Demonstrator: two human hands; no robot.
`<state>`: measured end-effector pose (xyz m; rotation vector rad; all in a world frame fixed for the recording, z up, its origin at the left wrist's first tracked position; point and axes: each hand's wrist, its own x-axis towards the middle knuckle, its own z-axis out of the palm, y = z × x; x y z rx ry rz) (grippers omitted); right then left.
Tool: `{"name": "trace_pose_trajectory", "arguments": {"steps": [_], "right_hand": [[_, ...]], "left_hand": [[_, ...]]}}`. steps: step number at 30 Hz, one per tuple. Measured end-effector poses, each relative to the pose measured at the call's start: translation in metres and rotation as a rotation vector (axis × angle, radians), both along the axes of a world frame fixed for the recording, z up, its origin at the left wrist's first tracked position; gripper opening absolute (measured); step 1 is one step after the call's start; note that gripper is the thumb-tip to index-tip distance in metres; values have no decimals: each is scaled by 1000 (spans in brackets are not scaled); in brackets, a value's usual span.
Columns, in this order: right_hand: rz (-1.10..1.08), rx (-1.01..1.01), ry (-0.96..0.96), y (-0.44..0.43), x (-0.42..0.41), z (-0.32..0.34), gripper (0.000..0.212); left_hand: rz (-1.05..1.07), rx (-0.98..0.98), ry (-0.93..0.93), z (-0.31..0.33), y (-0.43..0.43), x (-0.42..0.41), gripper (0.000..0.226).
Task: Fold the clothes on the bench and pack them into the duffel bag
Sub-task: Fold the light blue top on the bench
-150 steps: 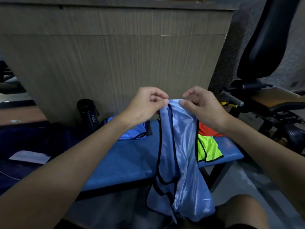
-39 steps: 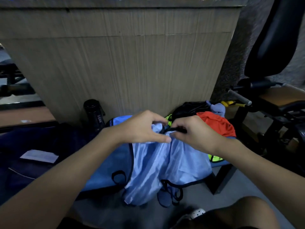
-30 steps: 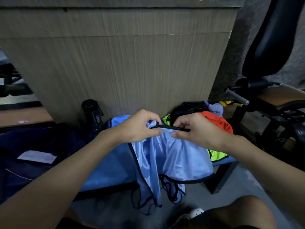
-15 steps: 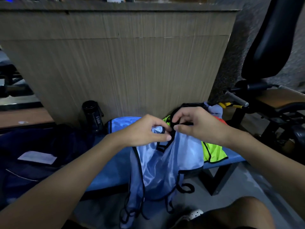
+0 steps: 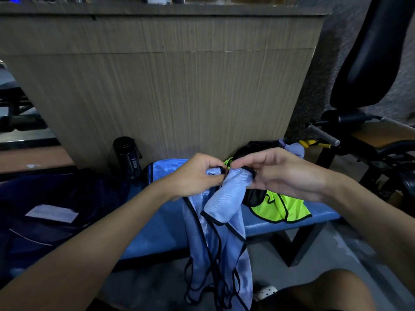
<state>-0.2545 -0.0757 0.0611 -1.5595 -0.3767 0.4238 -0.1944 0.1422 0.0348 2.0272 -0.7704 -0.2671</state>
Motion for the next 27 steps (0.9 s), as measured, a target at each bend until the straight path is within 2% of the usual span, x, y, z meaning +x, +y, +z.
{"name": "trace_pose_trajectory", "arguments": {"steps": [2,8,11,13,15,17,20,27], "right_hand": [[24,-59,-47,1,1,0,41],[-201,-178,-308,11,1,-4,14],[-229,-431,-554,12,4,-8,13],[-250,-533,-644,13,6,-12,11],[-267,-479,-611,16,5,-14,10],[-280,-394,-577,22,4,-14,10],[-320,-318,-580,28,7,-17,9],[-357,-325,-568,33,13,-25,11]], "left_hand": [[19,-1,17,0,1,2,14],[57,-73,-1,5,1,0,19],[98,-77,-48,5,1,4,13],[109,-77,-36,6,0,3,32],[98,-148,32,9,-4,1,46],[100,-217,107,15,-6,-2,51],[91,-212,66,18,-9,-4,43],[3,-317,20,18,-4,-5,45]]}}
